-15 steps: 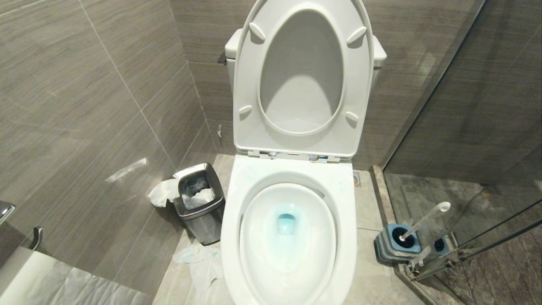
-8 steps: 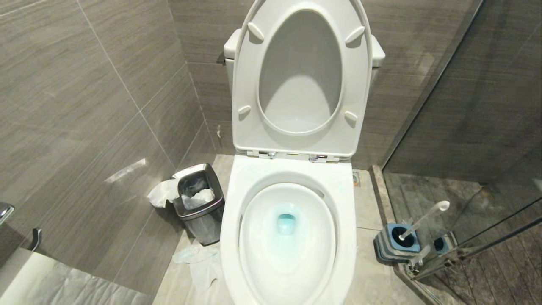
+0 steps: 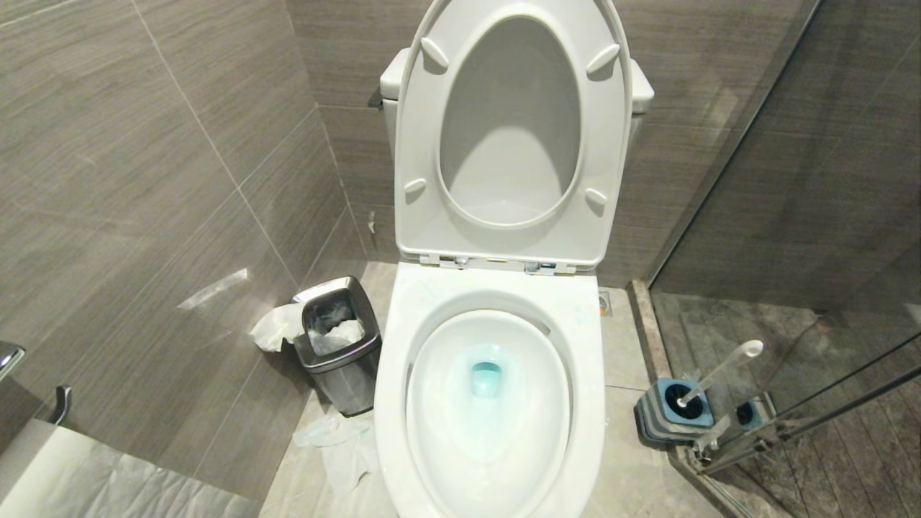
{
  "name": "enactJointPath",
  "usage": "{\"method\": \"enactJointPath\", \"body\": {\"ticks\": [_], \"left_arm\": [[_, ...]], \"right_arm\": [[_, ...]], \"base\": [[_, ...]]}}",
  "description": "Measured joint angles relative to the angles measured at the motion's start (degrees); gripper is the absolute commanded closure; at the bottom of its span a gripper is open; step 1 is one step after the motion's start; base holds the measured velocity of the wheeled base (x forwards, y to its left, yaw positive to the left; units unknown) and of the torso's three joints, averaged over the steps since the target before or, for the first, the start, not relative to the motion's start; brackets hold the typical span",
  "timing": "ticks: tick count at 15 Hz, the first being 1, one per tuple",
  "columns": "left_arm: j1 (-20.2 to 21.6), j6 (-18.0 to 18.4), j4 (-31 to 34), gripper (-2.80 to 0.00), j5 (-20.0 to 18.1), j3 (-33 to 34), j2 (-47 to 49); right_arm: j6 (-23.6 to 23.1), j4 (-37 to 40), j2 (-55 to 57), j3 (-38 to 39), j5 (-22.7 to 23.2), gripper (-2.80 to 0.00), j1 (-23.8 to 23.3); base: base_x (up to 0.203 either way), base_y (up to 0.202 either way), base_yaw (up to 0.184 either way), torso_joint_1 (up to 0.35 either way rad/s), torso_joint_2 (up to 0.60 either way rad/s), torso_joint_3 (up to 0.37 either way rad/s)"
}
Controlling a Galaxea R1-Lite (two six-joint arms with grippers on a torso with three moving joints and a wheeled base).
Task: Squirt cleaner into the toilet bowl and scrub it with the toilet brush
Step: Flush the toilet
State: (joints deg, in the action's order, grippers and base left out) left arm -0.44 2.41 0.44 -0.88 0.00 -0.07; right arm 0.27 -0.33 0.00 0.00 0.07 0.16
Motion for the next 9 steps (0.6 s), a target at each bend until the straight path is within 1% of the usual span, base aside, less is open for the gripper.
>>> {"method": "enactJointPath", "body": {"ticks": [9], "left_arm": [[0.0, 0.0, 0.0, 0.0, 0.0, 0.0, 0.0]], "right_arm": [[0.1, 0.0, 0.0, 0.0, -0.3, 0.0, 0.0]], "base": [[0.0, 0.0, 0.0, 0.0, 0.0, 0.0]]}}
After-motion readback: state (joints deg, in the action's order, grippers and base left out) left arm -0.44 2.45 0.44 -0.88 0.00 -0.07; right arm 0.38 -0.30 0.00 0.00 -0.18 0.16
